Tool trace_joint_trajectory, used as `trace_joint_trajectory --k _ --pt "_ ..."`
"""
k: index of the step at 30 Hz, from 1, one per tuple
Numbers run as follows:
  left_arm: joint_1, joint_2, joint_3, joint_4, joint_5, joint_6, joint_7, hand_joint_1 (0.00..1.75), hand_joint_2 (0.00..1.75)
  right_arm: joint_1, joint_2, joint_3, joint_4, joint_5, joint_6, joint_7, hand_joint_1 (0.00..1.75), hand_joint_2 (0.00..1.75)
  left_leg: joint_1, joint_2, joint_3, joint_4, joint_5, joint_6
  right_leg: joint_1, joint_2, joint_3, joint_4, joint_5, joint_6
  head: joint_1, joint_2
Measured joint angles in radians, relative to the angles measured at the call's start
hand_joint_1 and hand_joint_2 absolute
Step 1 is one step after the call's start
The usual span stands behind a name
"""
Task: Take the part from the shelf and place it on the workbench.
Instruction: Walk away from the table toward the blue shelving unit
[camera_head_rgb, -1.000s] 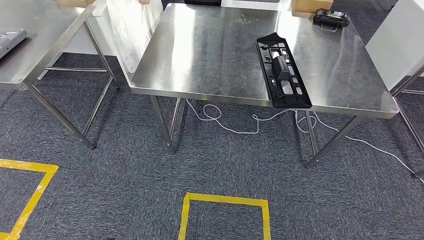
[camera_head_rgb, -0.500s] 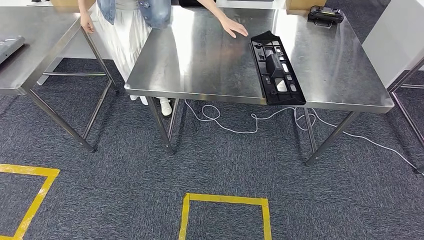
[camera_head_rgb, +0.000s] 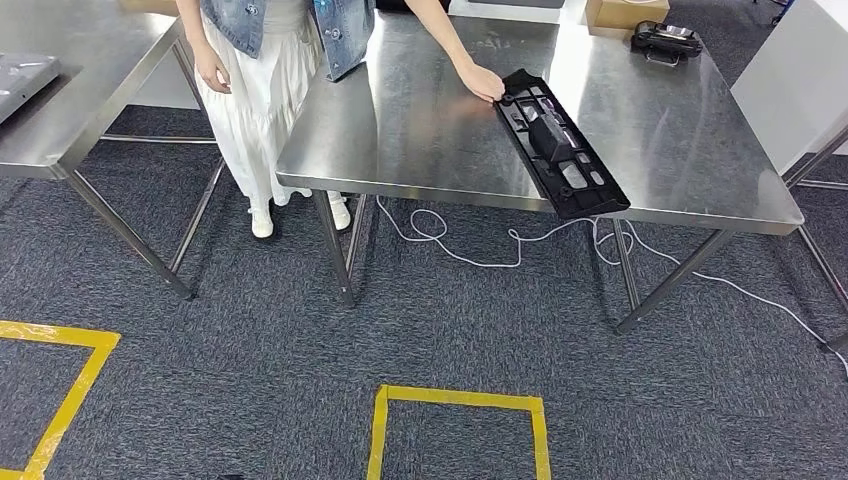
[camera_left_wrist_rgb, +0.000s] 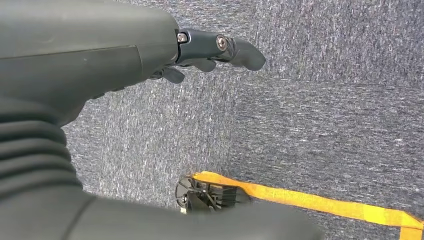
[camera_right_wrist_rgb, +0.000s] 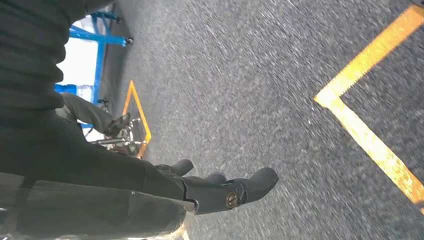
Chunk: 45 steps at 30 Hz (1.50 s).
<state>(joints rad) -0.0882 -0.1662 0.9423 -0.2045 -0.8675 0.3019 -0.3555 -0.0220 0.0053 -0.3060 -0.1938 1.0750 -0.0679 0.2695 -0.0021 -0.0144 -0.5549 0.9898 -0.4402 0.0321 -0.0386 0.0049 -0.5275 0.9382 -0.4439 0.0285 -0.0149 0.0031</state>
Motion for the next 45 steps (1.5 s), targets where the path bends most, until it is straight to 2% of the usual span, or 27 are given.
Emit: trace_joint_trajectory --k 2,3,6,8,10,12,14,16,17,18,20,22,24,26,27,29,30,31,32,33,34,36,38,40,42,44,45 --pt "0.000 0.000 -0.001 0.000 -0.007 -0.008 0.001 0.00 1.75 0.000 -0.001 0.000 0.000 -0.009 0.026 -0.015 0.00 1.31 -0.004 0.000 -0.002 0.000 0.001 0.004 -0.002 0.000 0.000 -0.003 0.005 0.007 0.000 0.000" --pt "0.000 0.000 -0.001 0.000 -0.010 -0.012 0.003 0.00 1.75 0.000 -0.001 0.000 0.000 -0.014 0.035 -0.022 0.00 1.75 -0.005 -0.001 -0.002 0.000 0.002 0.006 -0.003 0.000 0.000 -0.004 0.006 0.010 0.000 0.000" --pt "-0.001 0.000 -0.002 0.000 -0.016 -0.019 0.010 0.00 1.75 0.001 -0.001 -0.003 0.000 -0.025 0.040 -0.028 0.00 1.75 -0.008 -0.001 -0.004 0.001 0.002 0.008 -0.006 0.000 -0.001 -0.006 0.010 0.019 0.000 0.000" --pt "-0.001 0.001 -0.003 0.000 -0.020 -0.020 0.014 0.00 1.75 0.001 0.002 -0.006 0.000 -0.032 0.037 -0.022 0.00 0.87 -0.012 0.000 -0.007 0.005 0.001 0.017 -0.012 0.000 0.005 -0.016 0.017 0.042 -0.002 0.000" --pt "-0.003 0.002 -0.004 0.000 -0.024 -0.021 0.018 0.00 1.75 0.001 0.005 -0.011 0.000 -0.037 0.034 -0.013 0.00 0.00 -0.012 0.005 -0.004 -0.006 0.010 0.037 -0.015 0.001 0.008 -0.021 0.021 0.064 -0.001 0.000" --pt "-0.004 0.001 -0.005 0.000 -0.025 -0.021 0.019 0.00 1.75 0.000 0.004 -0.017 0.000 -0.037 0.032 -0.008 0.00 0.00 -0.005 0.013 0.004 -0.028 0.024 0.052 -0.010 0.001 -0.024 0.043 -0.014 0.055 0.002 0.000" --pt "-0.004 0.001 -0.007 0.000 -0.025 -0.021 0.019 0.00 1.75 0.001 0.003 -0.021 0.001 -0.038 0.033 -0.007 0.00 0.00 -0.003 0.023 0.003 -0.035 0.030 0.058 -0.007 -0.001 -0.096 0.189 -0.081 0.034 0.006 0.000" --pt "-0.004 0.001 -0.007 0.000 -0.025 -0.022 0.019 0.00 1.75 0.003 0.003 -0.024 0.001 -0.039 0.034 -0.006 0.00 0.00 -0.006 0.033 -0.001 -0.035 0.030 0.057 -0.004 -0.001 -0.150 0.302 -0.119 0.032 0.006 0.000" --pt "-0.004 0.001 -0.007 0.000 -0.025 -0.022 0.020 0.00 1.75 0.004 0.003 -0.025 0.002 -0.039 0.035 -0.006 0.00 0.00 -0.008 0.038 -0.002 -0.034 0.031 0.055 -0.002 -0.002 -0.148 0.302 -0.114 0.037 0.007 0.000" --pt "-0.004 0.001 -0.008 0.000 -0.025 -0.024 0.020 0.00 1.75 0.005 0.002 -0.026 0.002 -0.039 0.036 -0.005 0.00 0.00 -0.008 0.043 -0.002 -0.032 0.031 0.052 -0.002 -0.007 -0.121 0.256 -0.095 0.045 0.006 0.000" --pt "-0.004 0.001 -0.008 0.000 -0.025 -0.028 0.021 0.00 1.75 0.002 0.001 -0.027 0.002 -0.039 0.037 -0.005 0.00 0.00 -0.009 0.055 -0.004 -0.021 0.026 0.038 -0.002 -0.042 -0.039 0.105 -0.046 0.054 0.008 0.000" --pt "-0.004 0.001 -0.008 0.000 -0.026 -0.029 0.022 0.00 1.75 -0.003 0.002 -0.027 0.002 -0.039 0.037 -0.005 0.00 0.00 -0.012 0.067 -0.004 -0.009 0.014 0.021 0.004 -0.063 0.004 0.022 -0.023 0.038 0.006 0.000" --pt "-0.004 0.001 -0.008 0.000 -0.026 -0.029 0.023 0.00 1.75 -0.005 0.003 -0.027 0.002 -0.040 0.038 -0.005 0.00 0.00 -0.011 0.081 0.000 -0.006 0.006 0.009 0.009 -0.047 0.002 0.019 -0.019 0.014 0.003 0.000" --pt "-0.005 0.002 -0.008 0.000 -0.026 -0.030 0.024 0.00 1.75 -0.004 0.003 -0.028 0.003 -0.040 0.039 -0.004 0.00 0.00 -0.001 0.071 -0.003 0.015 -0.012 -0.003 0.005 -0.030 0.007 0.019 -0.013 -0.003 0.002 0.000" --pt "-0.005 0.002 -0.008 0.000 -0.026 -0.030 0.024 0.00 1.75 -0.004 0.003 -0.028 0.003 -0.040 0.040 -0.003 0.00 0.00 0.003 0.057 -0.016 0.050 -0.038 -0.010 0.002 -0.022 0.009 0.019 -0.009 -0.009 0.002 0.000" --pt "-0.004 0.003 -0.008 0.000 -0.026 -0.030 0.024 0.00 1.75 -0.003 0.004 -0.028 0.003 -0.040 0.040 -0.002 0.00 0.00 0.007 0.026 -0.067 0.174 -0.115 -0.021 0.004 -0.005 0.008 0.019 -0.004 -0.017 0.000 0.000" --pt "-0.004 0.003 -0.008 0.000 -0.026 -0.030 0.025 0.00 1.75 -0.003 0.004 -0.028 0.004 -0.040 0.040 -0.002 0.00 0.00 0.008 0.021 -0.097 0.242 -0.145 -0.024 0.006 0.004 0.006 0.019 -0.004 -0.017 0.001 0.000" --pt "-0.004 0.003 -0.008 0.000 -0.027 -0.030 0.025 0.00 1.75 -0.002 0.005 -0.028 0.004 -0.041 0.040 -0.002 0.00 0.00 0.009 0.020 -0.117 0.287 -0.158 -0.024 0.008 0.014 0.005 0.020 -0.003 -0.018 0.000 0.000" --pt "-0.004 0.003 -0.008 0.000 -0.027 -0.030 0.026 0.00 1.75 -0.001 0.005 -0.028 0.004 -0.042 0.040 -0.002 0.00 0.00 0.010 0.019 -0.122 0.299 -0.152 -0.022 0.010 0.025 0.006 0.020 -0.003 -0.018 0.001 0.000" --pt "-0.004 0.003 -0.008 0.000 -0.028 -0.030 0.026 0.00 1.75 0.000 0.005 -0.028 0.005 -0.043 0.040 -0.002 0.00 0.00 0.010 0.017 -0.106 0.265 -0.123 -0.018 0.012 0.036 0.008 0.020 -0.003 -0.018 0.001 0.000" --pt "-0.004 0.003 -0.009 0.000 -0.029 -0.030 0.027 0.00 1.75 0.000 0.005 -0.028 0.005 -0.044 0.041 -0.002 0.00 0.00 0.010 0.007 -0.076 0.199 -0.083 -0.011 0.014 0.048 0.010 0.020 -0.003 -0.018 0.001 0.000" --pt "-0.004 0.005 -0.009 0.000 -0.032 -0.030 0.028 0.00 1.75 -0.001 0.008 -0.029 0.005 -0.047 0.041 -0.001 0.00 0.00 0.010 -0.035 -0.012 0.061 -0.020 0.006 0.016 0.070 0.010 0.020 -0.002 -0.016 0.002 0.000" --pt "-0.005 0.008 -0.009 0.000 -0.034 -0.031 0.029 0.00 1.75 -0.002 0.011 -0.031 0.005 -0.050 0.042 -0.001 0.00 0.00 0.006 -0.057 0.009 0.010 -0.006 0.018 0.014 0.086 0.002 0.019 0.000 -0.011 0.000 0.000" --pt "-0.007 0.007 -0.011 0.000 -0.035 -0.032 0.031 0.00 1.75 0.000 0.011 -0.035 0.006 -0.051 0.042 0.000 0.00 0.00 0.005 -0.037 0.012 -0.003 0.001 0.025 0.015 0.099 -0.005 0.016 0.005 -0.001 -0.004 0.000" --pt "-0.007 0.005 -0.012 0.000 -0.036 -0.032 0.031 0.00 1.75 0.001 0.011 -0.040 0.006 -0.052 0.042 0.000 0.00 0.00 0.009 -0.015 0.021 -0.029 0.015 0.034 0.023 0.073 -0.028 0.049 -0.013 0.001 -0.001 0.000" --pt "-0.007 0.003 -0.014 0.000 -0.037 -0.032 0.031 0.00 1.75 -0.002 0.010 -0.043 0.006 -0.053 0.043 0.000 0.00 0.00 0.006 0.009 0.022 -0.042 0.022 0.040 0.025 0.026 -0.089 0.163 -0.067 -0.008 0.002 0.000" --pt "-0.007 0.003 -0.015 0.000 -0.037 -0.033 0.031 0.00 1.75 -0.003 0.009 -0.044 0.006 -0.053 0.043 0.000 0.00 0.00 0.004 0.022 0.019 -0.041 0.023 0.041 0.024 0.014 -0.123 0.233 -0.095 -0.009 0.003 0.000"
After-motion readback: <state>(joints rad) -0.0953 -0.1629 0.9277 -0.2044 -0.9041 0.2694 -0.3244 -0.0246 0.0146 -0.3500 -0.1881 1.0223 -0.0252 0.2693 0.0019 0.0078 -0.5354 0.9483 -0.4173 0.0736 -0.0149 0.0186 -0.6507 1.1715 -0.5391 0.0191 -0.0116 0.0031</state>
